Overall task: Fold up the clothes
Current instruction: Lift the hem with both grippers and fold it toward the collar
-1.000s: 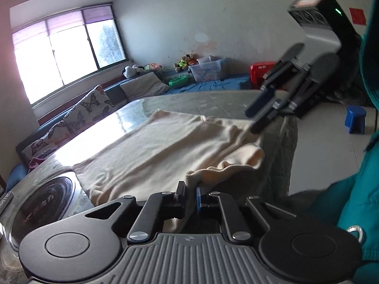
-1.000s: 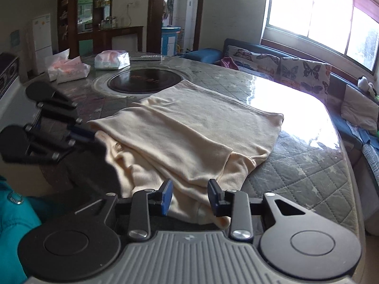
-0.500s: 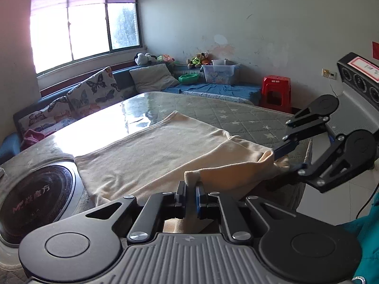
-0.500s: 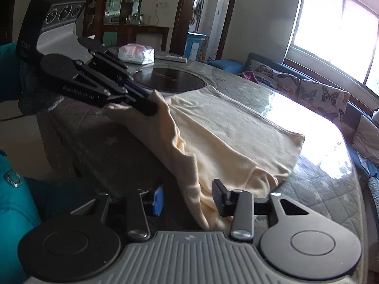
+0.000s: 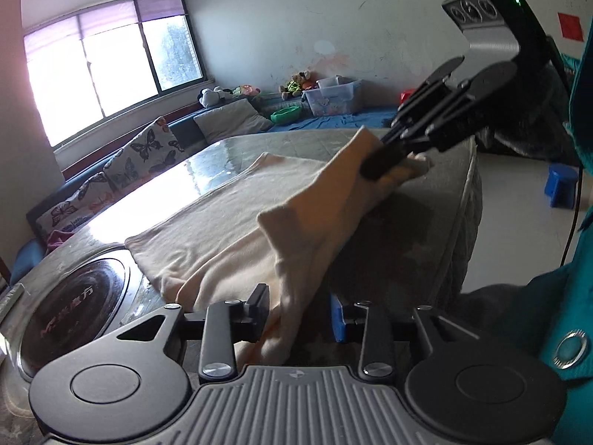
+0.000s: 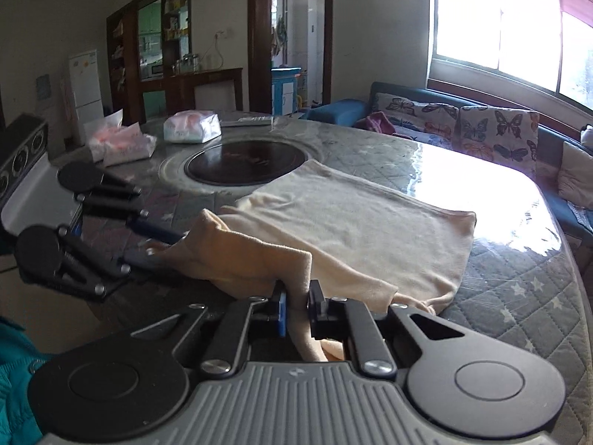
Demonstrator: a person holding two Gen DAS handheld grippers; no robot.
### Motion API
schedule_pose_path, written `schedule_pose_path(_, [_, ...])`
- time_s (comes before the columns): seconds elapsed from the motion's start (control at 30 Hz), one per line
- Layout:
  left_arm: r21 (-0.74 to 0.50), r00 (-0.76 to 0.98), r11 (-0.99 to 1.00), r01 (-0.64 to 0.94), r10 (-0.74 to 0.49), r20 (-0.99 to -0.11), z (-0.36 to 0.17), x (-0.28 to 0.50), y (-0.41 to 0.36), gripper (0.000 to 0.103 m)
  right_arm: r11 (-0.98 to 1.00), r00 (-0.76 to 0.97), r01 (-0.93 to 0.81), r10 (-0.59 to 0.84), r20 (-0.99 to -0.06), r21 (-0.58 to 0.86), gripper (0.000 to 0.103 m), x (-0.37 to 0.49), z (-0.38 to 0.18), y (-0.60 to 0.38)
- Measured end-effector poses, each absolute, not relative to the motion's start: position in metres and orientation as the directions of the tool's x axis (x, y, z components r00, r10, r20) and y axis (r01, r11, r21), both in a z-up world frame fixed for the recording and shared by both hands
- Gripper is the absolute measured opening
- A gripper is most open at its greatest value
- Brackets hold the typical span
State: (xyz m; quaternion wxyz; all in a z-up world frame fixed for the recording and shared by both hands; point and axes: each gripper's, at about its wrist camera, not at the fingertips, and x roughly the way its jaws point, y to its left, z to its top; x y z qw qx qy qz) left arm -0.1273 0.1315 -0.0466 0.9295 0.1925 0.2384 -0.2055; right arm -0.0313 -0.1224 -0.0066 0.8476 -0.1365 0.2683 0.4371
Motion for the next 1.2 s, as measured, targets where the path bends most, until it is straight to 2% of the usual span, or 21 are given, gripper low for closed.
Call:
schedule_pose_path(0.03, [0.266, 0.804, 0.842, 0.47, -0.284, -0.522, -0.048, -0.127, 0.132, 0.036, 0.584, 0.477, -0.812, 0.668, -0.571, 0.005, 0.01, -0.031, -0.006, -0.122])
schedule_pose_path(0.13, [0.247, 0.8, 0.848, 0.469, -0.289, -0.527, -0.048, -0.126, 0.136, 0.008, 0.591, 0.485, -0.807, 0.674, -0.557, 0.012, 0.01, -0.034, -0.006, -0.122])
schedule_pose_path(0.2, [0.233, 0.805, 0.855, 0.463, -0.295, -0.515, -0.043, -0.129, 0.139, 0.006, 0.596, 0.493, -0.803, 0.683, -0.539, 0.021, 0.009, -0.038, -0.005, -0.125])
schedule_pose_path(0.43, [0.164, 0.808, 0.855, 0.493, -0.379, -0.45, -0.005, -0.16, 0.141, 0.005, 0.598, 0.528, -0.801, 0.721, -0.449, 0.019, 0.009, -0.061, 0.018, -0.144])
schedule_pose_path(0.63, [0.116, 0.802, 0.859, 0.498, -0.405, -0.439, 0.01, -0.175, 0.145, 0.005, 0.572, 0.506, -0.82, 0.739, -0.444, 0.018, 0.009, -0.082, 0.036, -0.159])
schedule_pose_path(0.87, [0.063, 0.807, 0.893, 0.445, -0.369, -0.46, 0.014, -0.129, 0.16, 0.005, 0.563, 0.488, -0.826, 0.733, -0.474, 0.02, 0.009, -0.048, 0.044, -0.142])
schedule_pose_path(1.03, [0.07, 0.823, 0.909, 0.411, -0.337, -0.457, 0.022, -0.084, 0.17, 0.005, 0.558, 0.48, -0.829, 0.728, -0.491, 0.017, 0.009, -0.003, 0.053, -0.124])
schedule_pose_path(1.2, [0.077, 0.824, 0.929, 0.361, -0.279, -0.494, 0.019, -0.028, 0.18, 0.005, 0.546, 0.464, -0.838, 0.709, -0.532, -0.003, 0.009, 0.056, 0.052, -0.097])
